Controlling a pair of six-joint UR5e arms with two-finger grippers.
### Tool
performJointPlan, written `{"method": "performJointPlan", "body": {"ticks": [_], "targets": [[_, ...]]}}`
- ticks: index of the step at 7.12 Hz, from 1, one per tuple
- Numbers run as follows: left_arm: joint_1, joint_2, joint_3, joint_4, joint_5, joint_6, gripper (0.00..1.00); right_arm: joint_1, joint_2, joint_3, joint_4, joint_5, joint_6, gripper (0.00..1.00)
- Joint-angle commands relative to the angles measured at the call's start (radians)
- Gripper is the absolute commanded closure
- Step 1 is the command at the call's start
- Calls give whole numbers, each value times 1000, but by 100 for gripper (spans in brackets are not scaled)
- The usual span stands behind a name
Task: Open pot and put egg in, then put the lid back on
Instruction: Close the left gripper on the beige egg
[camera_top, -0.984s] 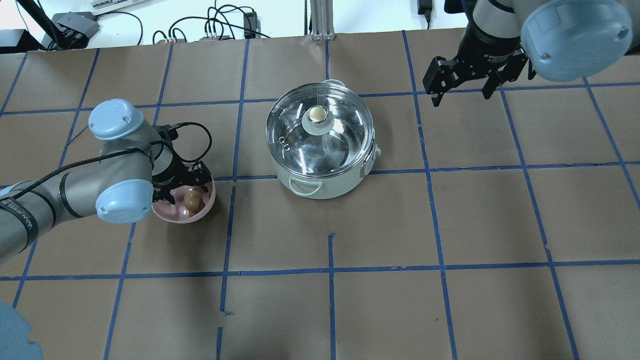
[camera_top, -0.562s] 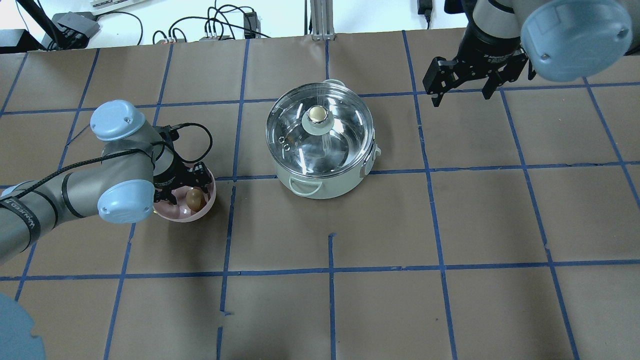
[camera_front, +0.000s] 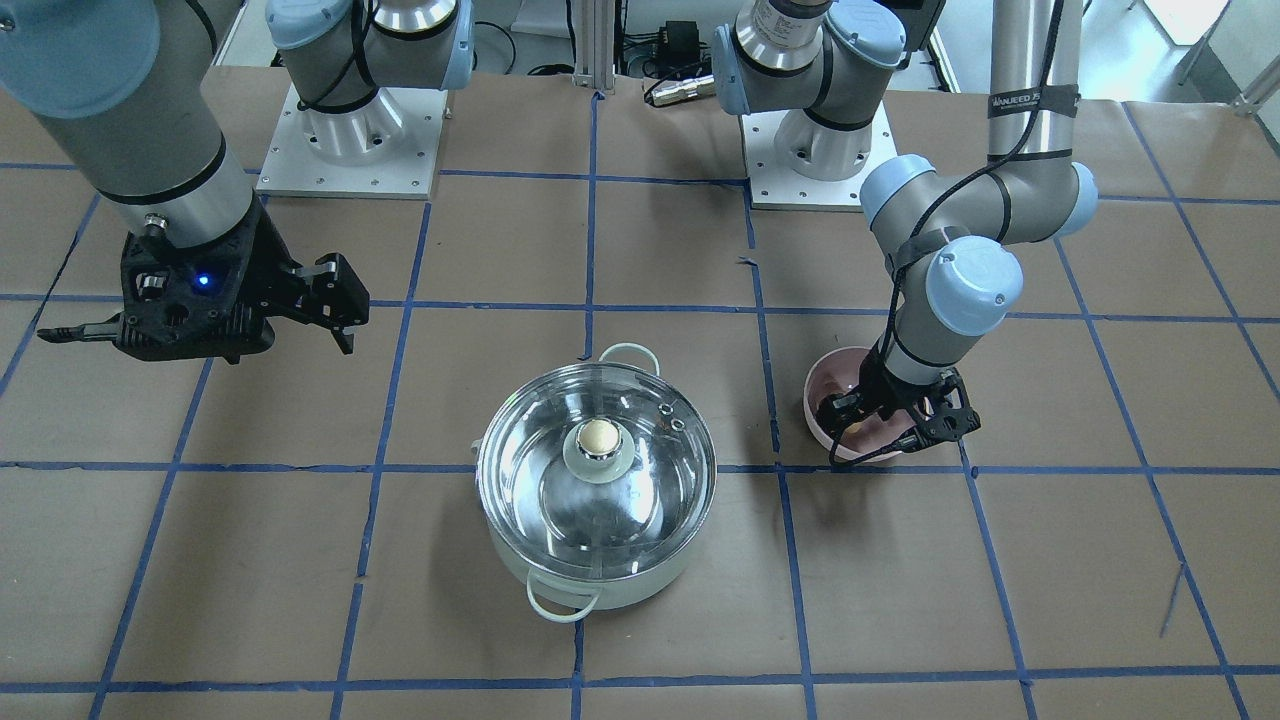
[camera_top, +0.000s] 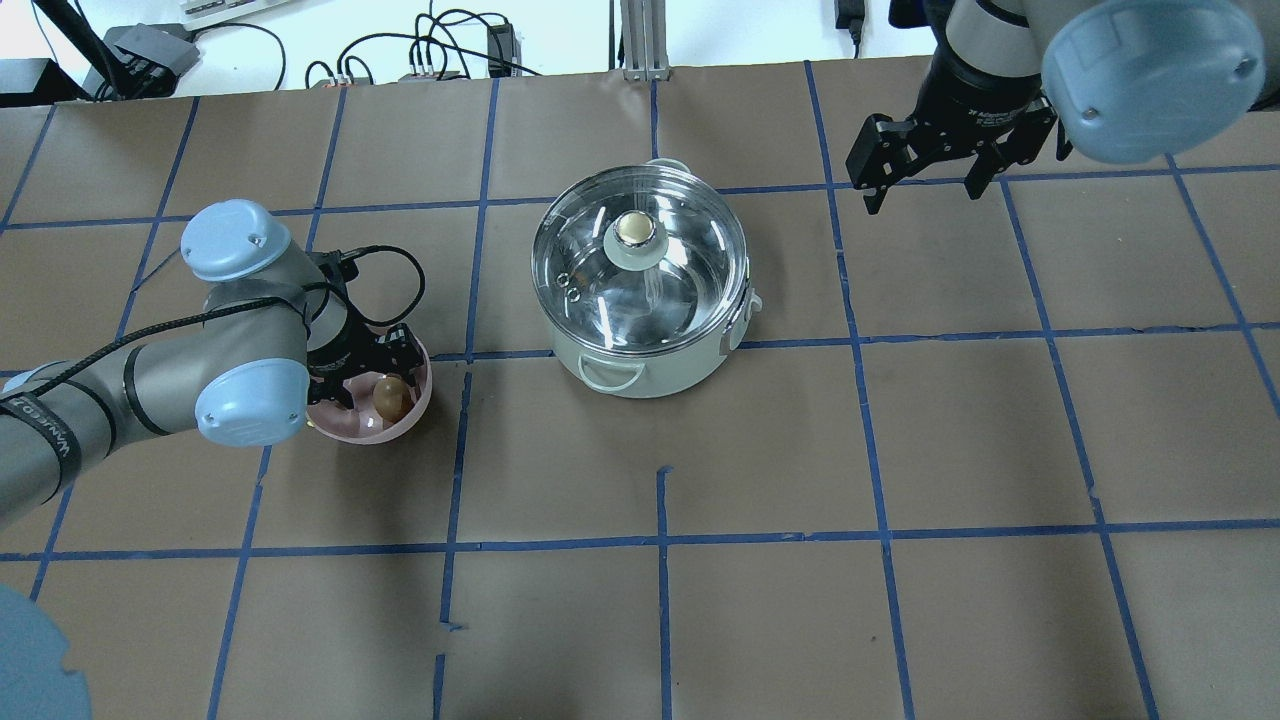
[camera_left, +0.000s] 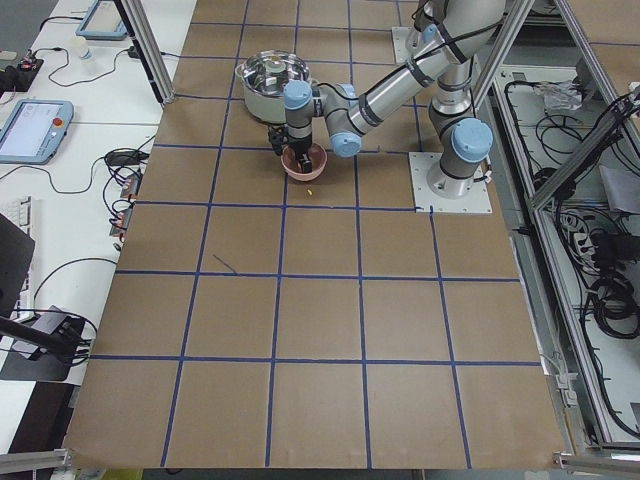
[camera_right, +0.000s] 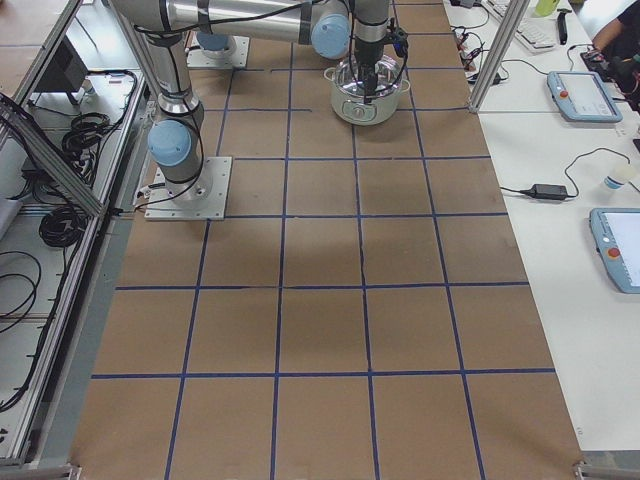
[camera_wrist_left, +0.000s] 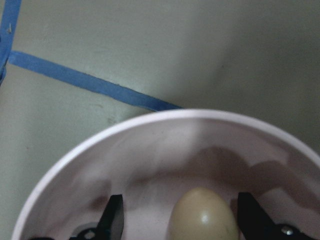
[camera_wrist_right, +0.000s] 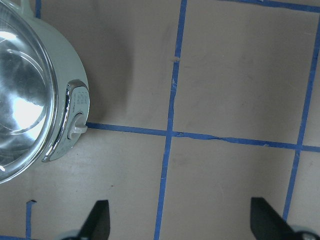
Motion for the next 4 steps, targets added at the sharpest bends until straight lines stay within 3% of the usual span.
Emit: {"method": "performJointPlan", "body": {"ticks": [1, 3, 4], "targets": [[0, 0, 0, 0, 3, -2, 38, -14, 0, 6, 1, 7, 0, 0], [0, 1, 0, -2, 0, -7, 55, -17, 0, 12, 1, 8, -1, 0], [0, 1, 0, -2, -5, -5, 56, -17, 0, 12, 1, 7, 0, 0]]}}
